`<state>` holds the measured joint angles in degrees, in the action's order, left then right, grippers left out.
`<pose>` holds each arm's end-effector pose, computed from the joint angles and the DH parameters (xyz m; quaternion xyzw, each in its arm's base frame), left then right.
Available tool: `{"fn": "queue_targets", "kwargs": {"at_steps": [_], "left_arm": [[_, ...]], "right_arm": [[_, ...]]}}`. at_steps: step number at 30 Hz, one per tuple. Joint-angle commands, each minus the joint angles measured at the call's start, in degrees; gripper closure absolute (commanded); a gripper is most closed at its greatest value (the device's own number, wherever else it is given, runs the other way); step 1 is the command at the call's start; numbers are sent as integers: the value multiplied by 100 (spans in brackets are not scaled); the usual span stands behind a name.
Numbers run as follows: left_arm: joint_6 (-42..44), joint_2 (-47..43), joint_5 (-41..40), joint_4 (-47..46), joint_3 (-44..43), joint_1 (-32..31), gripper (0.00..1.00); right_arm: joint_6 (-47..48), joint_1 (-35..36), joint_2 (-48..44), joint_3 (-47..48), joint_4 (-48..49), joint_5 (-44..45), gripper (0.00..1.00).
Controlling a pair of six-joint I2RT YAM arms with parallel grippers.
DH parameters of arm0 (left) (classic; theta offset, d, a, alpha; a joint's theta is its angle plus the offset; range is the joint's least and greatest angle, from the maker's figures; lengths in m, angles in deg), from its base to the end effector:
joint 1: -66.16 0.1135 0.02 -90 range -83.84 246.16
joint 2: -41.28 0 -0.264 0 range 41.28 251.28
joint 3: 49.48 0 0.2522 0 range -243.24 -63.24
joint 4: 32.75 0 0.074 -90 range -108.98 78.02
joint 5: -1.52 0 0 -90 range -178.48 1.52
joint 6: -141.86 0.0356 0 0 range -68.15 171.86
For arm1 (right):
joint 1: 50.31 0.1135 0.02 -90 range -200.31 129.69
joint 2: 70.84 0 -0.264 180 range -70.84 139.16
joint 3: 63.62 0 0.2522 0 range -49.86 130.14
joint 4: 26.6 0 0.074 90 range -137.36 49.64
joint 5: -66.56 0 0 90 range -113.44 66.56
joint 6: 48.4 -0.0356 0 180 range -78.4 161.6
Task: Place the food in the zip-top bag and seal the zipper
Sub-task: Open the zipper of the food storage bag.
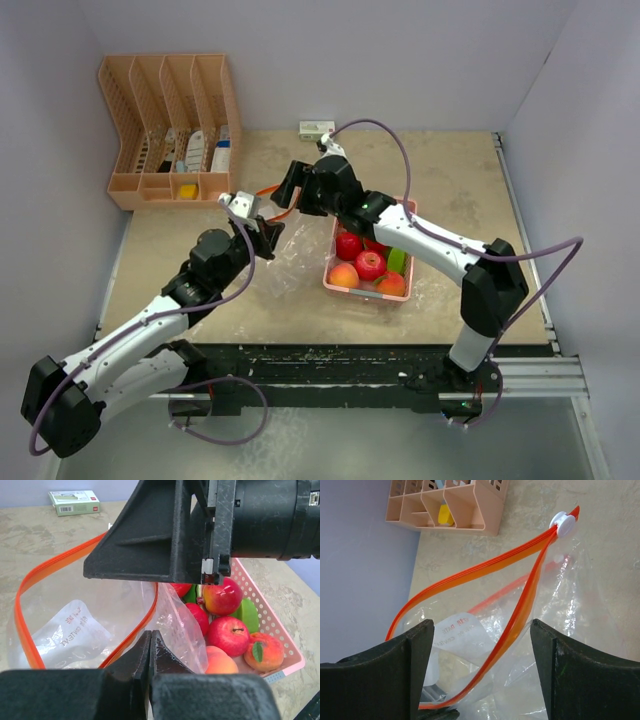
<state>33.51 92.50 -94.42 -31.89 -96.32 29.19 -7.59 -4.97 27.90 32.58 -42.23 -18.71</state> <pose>0.1740 -0.1264 0.2901 0.0849 0.7336 -0.2786 0.6140 0.2946 0.2939 0.3291 0.0514 0.8079 0.4078 0.4223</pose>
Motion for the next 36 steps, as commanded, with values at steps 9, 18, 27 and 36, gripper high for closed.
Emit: {"fn": "queue_targets", "kwargs": {"at_steps": [9, 18, 27, 36], "left_arm": [[33, -167, 93, -397, -165, -117, 100], [62, -648, 408, 916, -1486, -117, 26], [1130, -811, -70, 1851, -2421, -114, 1], [1563, 795, 249, 3156, -3747, -116, 7]], "right_arm": [[139, 28, -495, -259, 271, 246, 88], [1236, 28, -1134, -925, 441, 815, 100], [2574, 35, -1826, -1657, 1136, -4, 100], [3354, 89, -2575, -1808, 991, -263, 100]]}}
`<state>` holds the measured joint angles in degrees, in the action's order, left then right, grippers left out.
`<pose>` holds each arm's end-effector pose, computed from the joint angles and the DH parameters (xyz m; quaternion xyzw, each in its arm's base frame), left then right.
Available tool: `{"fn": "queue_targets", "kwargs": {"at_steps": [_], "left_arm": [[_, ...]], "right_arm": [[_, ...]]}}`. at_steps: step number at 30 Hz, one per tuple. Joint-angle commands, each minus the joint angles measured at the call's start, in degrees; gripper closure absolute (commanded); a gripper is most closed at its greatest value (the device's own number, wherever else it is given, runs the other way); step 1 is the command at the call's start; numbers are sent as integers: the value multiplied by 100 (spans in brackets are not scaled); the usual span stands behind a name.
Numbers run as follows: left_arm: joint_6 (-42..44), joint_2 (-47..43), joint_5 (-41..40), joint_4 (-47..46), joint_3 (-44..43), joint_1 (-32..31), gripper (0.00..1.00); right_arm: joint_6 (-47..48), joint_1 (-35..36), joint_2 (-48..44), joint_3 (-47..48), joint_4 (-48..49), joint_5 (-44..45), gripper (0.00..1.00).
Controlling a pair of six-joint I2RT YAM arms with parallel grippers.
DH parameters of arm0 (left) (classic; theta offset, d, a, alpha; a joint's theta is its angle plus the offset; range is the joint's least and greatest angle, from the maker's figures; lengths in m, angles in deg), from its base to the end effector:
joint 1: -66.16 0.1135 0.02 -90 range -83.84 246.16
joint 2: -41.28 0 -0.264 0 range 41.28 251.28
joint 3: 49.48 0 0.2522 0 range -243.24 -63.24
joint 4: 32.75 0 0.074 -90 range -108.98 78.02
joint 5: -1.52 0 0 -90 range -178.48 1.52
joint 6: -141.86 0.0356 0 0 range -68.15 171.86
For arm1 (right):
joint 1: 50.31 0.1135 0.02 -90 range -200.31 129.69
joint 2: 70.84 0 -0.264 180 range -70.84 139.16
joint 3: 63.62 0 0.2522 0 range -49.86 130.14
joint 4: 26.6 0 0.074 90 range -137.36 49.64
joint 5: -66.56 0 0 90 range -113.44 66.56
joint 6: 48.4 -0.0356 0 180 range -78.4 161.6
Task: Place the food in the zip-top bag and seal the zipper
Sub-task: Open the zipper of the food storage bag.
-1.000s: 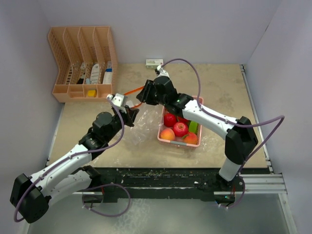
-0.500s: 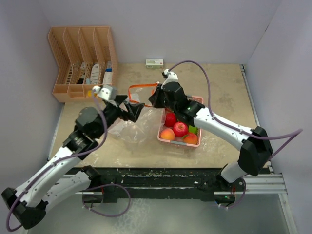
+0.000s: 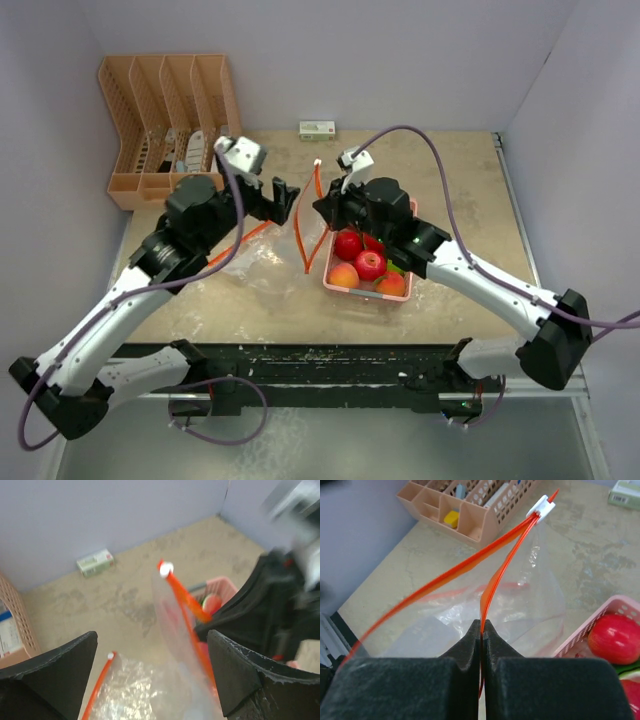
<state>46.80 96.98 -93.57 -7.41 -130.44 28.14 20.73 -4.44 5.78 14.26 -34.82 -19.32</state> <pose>0.1664 -0.1261 0.4391 0.1704 0.6868 -0.2300 0.6682 0.2245 0.2277 0.3626 -0.1387 0.7357 0.3419 0.5680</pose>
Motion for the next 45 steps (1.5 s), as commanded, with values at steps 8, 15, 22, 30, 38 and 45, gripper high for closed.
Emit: {"fn": "queue_targets", "kwargs": {"at_steps": [8, 15, 22, 30, 38, 45], "left_arm": [[-245, 617, 585, 582, -207, -12, 12], [-627, 159, 568, 531, -158, -12, 20], [-1150, -133, 1293, 278, 164, -12, 20], [-1488, 265, 1703, -88, 380, -8, 19], [-1454, 740, 1554, -92, 409, -7, 17], [-1437, 1022, 1637, -113, 379, -21, 29]], "right_arm": [[545, 54, -431, 67, 71, -166, 100], [498, 62, -455, -4, 20, 117, 100], [365, 63, -344, 150, -150, 459, 100], [275, 102, -171, 355, -196, 616, 100], [292, 142, -156, 434, -176, 564, 100], [291, 159, -139, 474, -200, 623, 100]]}}
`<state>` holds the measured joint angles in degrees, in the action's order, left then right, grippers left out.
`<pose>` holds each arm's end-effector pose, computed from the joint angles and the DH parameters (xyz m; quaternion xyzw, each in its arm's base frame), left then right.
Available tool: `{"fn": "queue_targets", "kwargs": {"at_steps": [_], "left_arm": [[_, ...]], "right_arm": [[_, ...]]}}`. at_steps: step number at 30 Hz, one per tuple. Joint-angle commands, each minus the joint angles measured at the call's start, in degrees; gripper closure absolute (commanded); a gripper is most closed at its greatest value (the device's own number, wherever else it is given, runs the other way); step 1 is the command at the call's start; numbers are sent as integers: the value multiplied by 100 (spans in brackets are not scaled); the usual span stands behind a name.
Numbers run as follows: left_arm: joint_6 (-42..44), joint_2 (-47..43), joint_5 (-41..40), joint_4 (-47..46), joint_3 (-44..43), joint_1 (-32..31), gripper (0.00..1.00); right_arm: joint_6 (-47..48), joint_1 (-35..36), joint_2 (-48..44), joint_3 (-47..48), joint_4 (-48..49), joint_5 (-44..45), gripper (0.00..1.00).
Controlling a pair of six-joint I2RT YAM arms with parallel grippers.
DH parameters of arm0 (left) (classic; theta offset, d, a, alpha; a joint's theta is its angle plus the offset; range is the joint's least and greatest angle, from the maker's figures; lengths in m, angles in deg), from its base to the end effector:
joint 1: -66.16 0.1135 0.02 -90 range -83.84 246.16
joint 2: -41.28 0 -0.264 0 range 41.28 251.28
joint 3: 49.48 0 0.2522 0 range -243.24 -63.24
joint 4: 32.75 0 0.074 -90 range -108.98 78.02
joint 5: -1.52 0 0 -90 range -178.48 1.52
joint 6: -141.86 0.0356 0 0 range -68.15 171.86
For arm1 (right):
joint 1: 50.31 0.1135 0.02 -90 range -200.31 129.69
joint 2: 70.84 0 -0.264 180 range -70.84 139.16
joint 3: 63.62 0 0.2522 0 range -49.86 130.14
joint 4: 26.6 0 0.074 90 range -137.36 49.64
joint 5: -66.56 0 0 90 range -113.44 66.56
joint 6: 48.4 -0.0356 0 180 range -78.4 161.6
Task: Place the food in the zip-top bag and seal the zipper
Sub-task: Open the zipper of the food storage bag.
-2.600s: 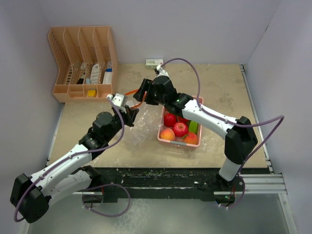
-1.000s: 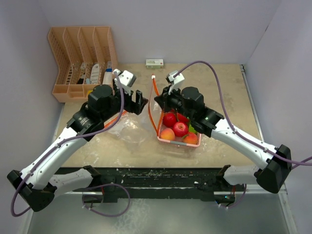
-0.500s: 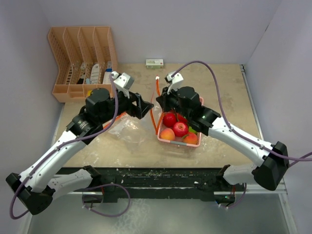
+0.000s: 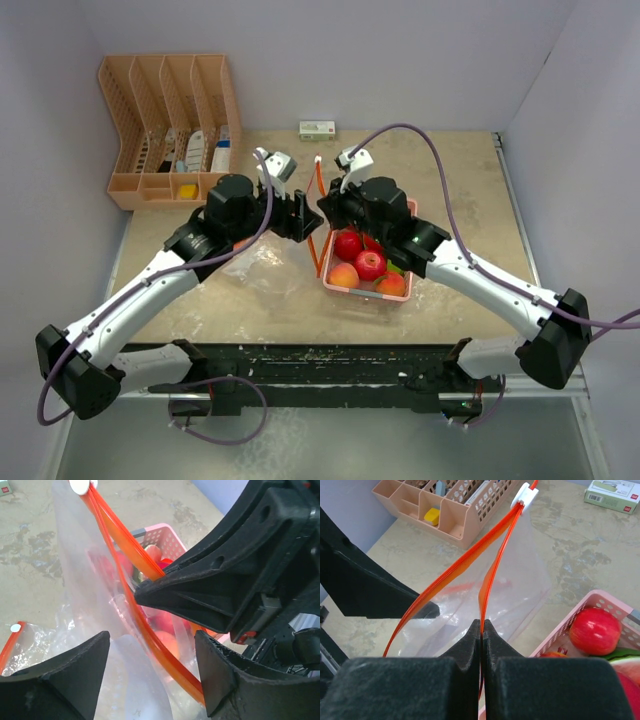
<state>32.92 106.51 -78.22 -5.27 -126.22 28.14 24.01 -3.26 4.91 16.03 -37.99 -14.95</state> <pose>0.2020 -0.1660 0.3735 0.1849 0.7754 -0.3487 0.4930 0.2184 0.2269 0.3723 -0.1434 0.7375 0.3046 0.5855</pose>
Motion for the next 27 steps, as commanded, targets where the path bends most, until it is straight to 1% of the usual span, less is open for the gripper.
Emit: {"fn": "queue_targets", "kwargs": {"at_steps": [1, 2, 5, 7, 9, 11, 13, 15, 18, 20, 23, 25, 27], "left_arm": [[-36, 71, 88, -295, -39, -17, 31], [-11, 50, 49, -261, -39, -21, 36], [78, -71, -176, -106, -30, -20, 53], [180, -135, -364, 53, -37, -17, 68], [317, -174, -758, 363, -72, -21, 82], [428, -220, -1460, 724, -164, -18, 93], [525, -312, -2229, 970, -232, -21, 97], [660, -413, -2897, 1089, -332, -17, 99], [877, -449, -3606, 1225, -540, -19, 100], [1013, -458, -3862, 1336, -717, -21, 100], [1193, -560, -4191, 1471, -882, -17, 100], [1341, -668, -4223, 1441, -891, -17, 100], [1454, -750, -4190, 1378, -898, -20, 100]], "right_arm": [[-37, 41, -51, 301, 103, 234, 100], [-35, 45, -51, 302, 87, 304, 100], [-33, 41, -83, 285, 45, 551, 100], [-54, 41, -114, 256, 52, 671, 100], [-97, 47, -165, 241, 34, 790, 100], [-162, 44, -228, 247, -53, 982, 100], [-253, 42, -286, 300, -239, 1184, 100], [-384, 41, -310, 397, -486, 1339, 100], [-672, 42, -231, 584, -916, 1662, 100], [-833, 47, -88, 729, -1261, 1939, 100], [-939, 41, 31, 685, -1307, 2080, 100], [-882, 42, 2, 557, -1083, 1802, 99], [-765, 42, -74, 374, -648, 1199, 91]]}}
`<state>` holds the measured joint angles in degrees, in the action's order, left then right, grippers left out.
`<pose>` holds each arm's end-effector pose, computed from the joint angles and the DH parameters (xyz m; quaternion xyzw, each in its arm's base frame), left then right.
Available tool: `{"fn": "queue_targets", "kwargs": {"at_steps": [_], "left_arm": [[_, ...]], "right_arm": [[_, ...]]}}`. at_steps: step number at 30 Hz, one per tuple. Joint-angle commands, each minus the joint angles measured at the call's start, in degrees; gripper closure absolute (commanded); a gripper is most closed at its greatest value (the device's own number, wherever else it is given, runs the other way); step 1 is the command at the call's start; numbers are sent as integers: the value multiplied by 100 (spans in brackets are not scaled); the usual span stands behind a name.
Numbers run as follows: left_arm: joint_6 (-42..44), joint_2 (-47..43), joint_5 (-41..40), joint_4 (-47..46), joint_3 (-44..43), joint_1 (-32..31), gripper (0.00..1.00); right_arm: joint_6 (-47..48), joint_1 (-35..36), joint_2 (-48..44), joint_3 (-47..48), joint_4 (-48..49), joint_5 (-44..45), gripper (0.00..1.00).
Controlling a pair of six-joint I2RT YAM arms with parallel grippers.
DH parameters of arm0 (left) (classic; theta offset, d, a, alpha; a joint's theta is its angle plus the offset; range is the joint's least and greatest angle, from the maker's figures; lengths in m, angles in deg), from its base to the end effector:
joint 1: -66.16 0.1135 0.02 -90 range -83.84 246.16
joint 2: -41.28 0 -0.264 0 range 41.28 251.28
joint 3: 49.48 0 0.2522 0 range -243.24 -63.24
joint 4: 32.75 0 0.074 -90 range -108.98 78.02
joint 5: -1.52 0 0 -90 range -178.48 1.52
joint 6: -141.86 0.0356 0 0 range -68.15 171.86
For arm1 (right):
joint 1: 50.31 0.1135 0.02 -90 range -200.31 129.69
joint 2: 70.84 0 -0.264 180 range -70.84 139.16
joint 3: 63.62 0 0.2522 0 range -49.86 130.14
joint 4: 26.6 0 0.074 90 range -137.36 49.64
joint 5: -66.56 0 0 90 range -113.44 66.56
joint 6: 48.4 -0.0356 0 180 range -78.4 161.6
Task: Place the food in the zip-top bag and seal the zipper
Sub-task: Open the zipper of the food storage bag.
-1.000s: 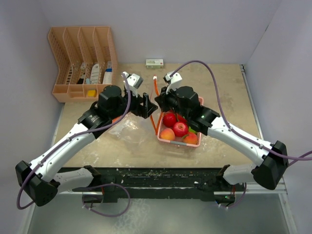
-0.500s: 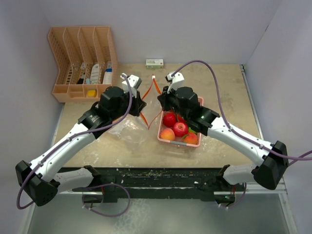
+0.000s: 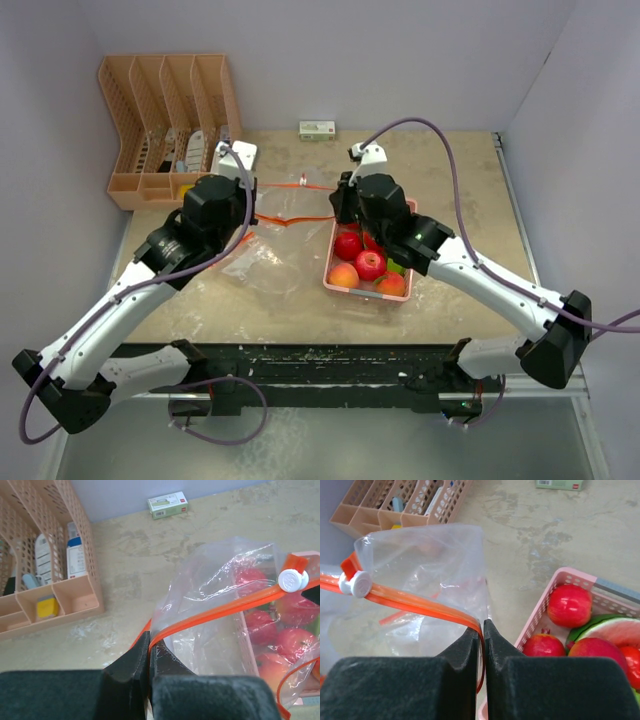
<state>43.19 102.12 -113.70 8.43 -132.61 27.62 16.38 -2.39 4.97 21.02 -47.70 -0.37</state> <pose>0.1856 -0.1285 0.4053 0.0820 0.7998 -0.0645 0.5911 0.2173 0.2199 0.3855 -0.0271 0.7727 0.2413 0.5865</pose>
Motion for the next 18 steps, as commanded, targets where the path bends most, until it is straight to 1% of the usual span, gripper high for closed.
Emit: {"fn": "queue_targets", "kwargs": {"at_steps": [1, 3, 5, 8, 11, 12, 13, 14, 18], "left_arm": [[462, -327, -600, -5, -255, 32, 100], [495, -304, -405, -79, -191, 34, 100], [411, -196, -205, -163, -17, 38, 100], [122, 82, 62, -350, 347, 29, 100], [-89, 370, 260, -788, 784, 2, 100], [-130, 446, 284, -900, 886, -3, 100], [-161, 514, 282, -982, 962, -12, 100], [-180, 580, 276, -1039, 1006, -13, 100], [-203, 670, 280, -1170, 1126, -21, 100]], "right_arm": [[37, -46, -108, -198, 515, -542, 87], [156, -43, -98, -264, 798, -1050, 76], [263, -44, -33, -260, 908, -1361, 64], [375, -46, 1, -312, 948, -1616, 34], [375, -44, -206, -565, 1159, -1544, 5], [380, -46, -279, -634, 1173, -1486, 0], [317, -46, -355, -685, 1121, -1487, 0], [245, -46, -420, -708, 976, -1289, 0], [-144, -142, -562, -799, 247, -6, 0]]}}
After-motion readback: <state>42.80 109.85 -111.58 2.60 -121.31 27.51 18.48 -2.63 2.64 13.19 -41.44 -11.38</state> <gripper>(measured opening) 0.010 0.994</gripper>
